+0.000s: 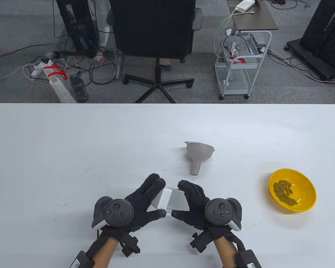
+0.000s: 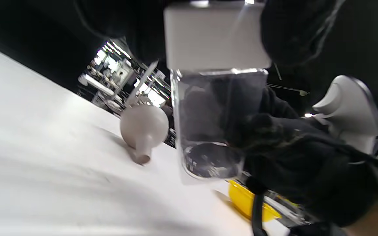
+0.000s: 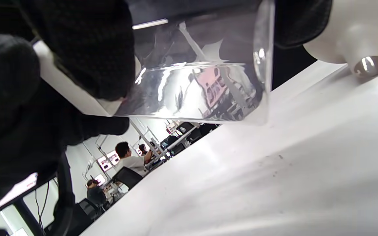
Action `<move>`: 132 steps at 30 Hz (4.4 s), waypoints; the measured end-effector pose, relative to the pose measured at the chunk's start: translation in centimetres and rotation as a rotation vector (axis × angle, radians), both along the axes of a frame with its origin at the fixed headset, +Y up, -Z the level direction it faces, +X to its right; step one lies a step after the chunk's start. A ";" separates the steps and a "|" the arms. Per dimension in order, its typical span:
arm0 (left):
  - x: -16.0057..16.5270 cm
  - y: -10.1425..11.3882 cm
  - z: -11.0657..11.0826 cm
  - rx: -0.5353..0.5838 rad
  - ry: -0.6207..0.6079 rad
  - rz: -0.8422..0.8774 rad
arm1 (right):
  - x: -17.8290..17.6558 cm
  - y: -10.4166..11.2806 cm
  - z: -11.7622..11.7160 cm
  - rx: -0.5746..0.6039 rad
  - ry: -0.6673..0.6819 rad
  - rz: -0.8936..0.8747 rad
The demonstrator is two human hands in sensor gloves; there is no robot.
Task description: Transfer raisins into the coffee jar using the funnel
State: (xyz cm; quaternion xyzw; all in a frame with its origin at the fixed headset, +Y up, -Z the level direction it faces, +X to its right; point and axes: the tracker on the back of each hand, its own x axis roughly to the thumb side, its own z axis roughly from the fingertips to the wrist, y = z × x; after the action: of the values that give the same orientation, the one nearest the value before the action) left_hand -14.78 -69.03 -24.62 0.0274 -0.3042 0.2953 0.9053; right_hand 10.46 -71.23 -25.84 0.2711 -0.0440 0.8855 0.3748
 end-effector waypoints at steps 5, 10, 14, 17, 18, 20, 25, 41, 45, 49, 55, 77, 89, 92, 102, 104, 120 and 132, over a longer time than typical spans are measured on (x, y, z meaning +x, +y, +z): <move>-0.8 -0.4 -0.3 -0.059 0.089 -0.051 | -0.3 0.0 0.0 0.009 -0.006 0.038; -0.5 -0.2 -0.1 -0.038 -0.056 0.024 | -0.1 -0.1 0.0 -0.006 -0.003 0.033; -0.2 0.1 0.1 -0.021 -0.057 0.042 | 0.1 0.1 0.0 -0.007 0.003 0.000; -0.5 0.1 0.2 -0.024 0.032 -0.009 | -0.1 0.0 0.2 -0.002 0.012 0.045; -0.6 0.0 0.1 -0.020 0.054 -0.011 | -0.2 0.0 0.2 -0.003 0.014 0.039; -0.9 -0.2 -0.1 -0.086 0.050 -0.023 | -0.2 0.1 0.1 -0.003 0.011 0.039; -0.6 -0.3 -0.2 -0.092 -0.057 0.020 | -0.1 -0.1 0.0 -0.023 0.021 0.023; -1.2 0.5 0.4 -0.171 0.266 0.142 | -0.7 0.4 0.4 0.028 -0.069 0.102; -3.0 0.6 -0.2 -0.154 0.322 0.187 | 0.5 0.2 0.0 -0.008 -0.094 0.049; -5.5 0.1 -1.1 -0.115 0.437 0.108 | 1.3 0.3 -0.2 -0.018 -0.112 0.016; -7.9 -1.9 -2.5 -0.109 0.572 -0.189 | 1.6 0.5 -0.1 -0.018 -0.117 -0.017; -7.1 -5.6 -3.8 -0.313 0.429 -0.595 | 2.2 0.7 -0.1 -0.032 -0.120 -0.068; -9.1 -0.4 -1.4 0.036 0.453 -0.664 | 3.2 0.9 -0.3 -0.078 -0.138 -0.165; -10.7 -2.3 -1.5 -0.021 0.450 -0.644 | 3.4 0.7 -0.5 -0.110 -0.124 -0.187; -11.7 -3.2 -1.8 -0.095 0.486 -0.637 | 3.1 -0.7 -1.3 -0.250 -0.079 -0.068; -11.5 -3.3 -1.8 -0.096 0.480 -0.652 | 3.0 -1.1 -1.5 -0.278 -0.076 -0.030; -11.2 -3.4 -1.7 -0.097 0.472 -0.653 | 2.4 -3.4 -2.5 -0.429 -0.076 0.075; -11.2 -3.4 -1.7 -0.111 0.472 -0.657 | 2.4 -3.6 -2.5 -0.470 -0.061 0.089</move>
State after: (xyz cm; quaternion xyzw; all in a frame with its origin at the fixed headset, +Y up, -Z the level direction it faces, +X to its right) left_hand -26.02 -72.38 -26.28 -0.0529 -0.0643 -0.0080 0.9965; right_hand 12.86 -74.82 -28.37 0.1514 0.1639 0.8948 0.3868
